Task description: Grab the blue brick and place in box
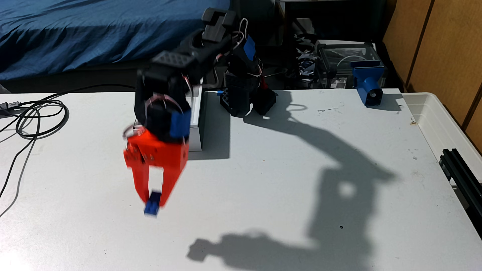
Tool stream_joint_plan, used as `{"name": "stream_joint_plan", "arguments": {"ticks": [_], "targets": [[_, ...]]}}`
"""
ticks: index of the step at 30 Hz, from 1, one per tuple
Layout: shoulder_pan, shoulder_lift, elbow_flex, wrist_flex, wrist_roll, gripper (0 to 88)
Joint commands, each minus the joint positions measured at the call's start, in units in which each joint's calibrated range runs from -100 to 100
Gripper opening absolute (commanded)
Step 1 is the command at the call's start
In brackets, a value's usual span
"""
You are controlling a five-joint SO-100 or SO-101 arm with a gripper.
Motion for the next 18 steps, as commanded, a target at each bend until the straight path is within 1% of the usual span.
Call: {"name": "stream_joint_plan", "arguments": {"ticks": [1,6,10,15,18], "targets": [[2.8,-7.1,-1.4,6.8,3.0,0.8],[6.4,-10.2,-1.4,14.1,7.2,0.8],[9.8,-10.9,-1.3,17.8,10.5,0.9],[14.6,-11.1,-1.3,19.2,14.8,0.9],[17.1,-11.1,-1.3,19.2,16.0,1.0]]}}
